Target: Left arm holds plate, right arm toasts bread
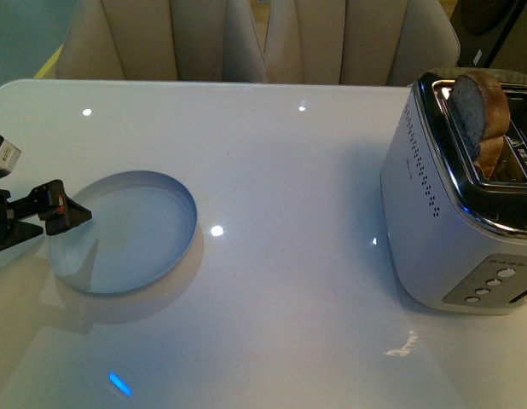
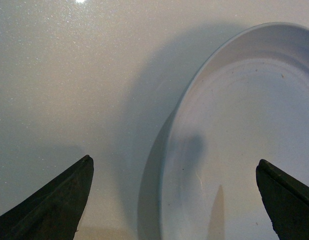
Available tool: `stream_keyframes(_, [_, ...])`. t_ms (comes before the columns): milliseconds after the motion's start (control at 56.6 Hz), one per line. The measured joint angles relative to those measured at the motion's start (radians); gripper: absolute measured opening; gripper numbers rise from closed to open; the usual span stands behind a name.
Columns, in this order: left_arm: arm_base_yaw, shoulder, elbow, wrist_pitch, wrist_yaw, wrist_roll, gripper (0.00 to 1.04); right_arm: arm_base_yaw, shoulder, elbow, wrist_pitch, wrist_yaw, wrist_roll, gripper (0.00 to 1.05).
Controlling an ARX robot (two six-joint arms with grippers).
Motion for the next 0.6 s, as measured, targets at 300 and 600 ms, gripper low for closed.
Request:
stream_keyframes(300, [-0.024,-0.034,-0.202,0.536,-0.117,-0.123,0.98,0.000,0.000,0.000,0.000,0.000,0.000,0.96])
stream_keyframes(600, [-0.124,-0.319,-0.385,0.554,-0.211,-0.155,0.98,0.000,0.000,0.000,0.000,0.000,0.000,0.96])
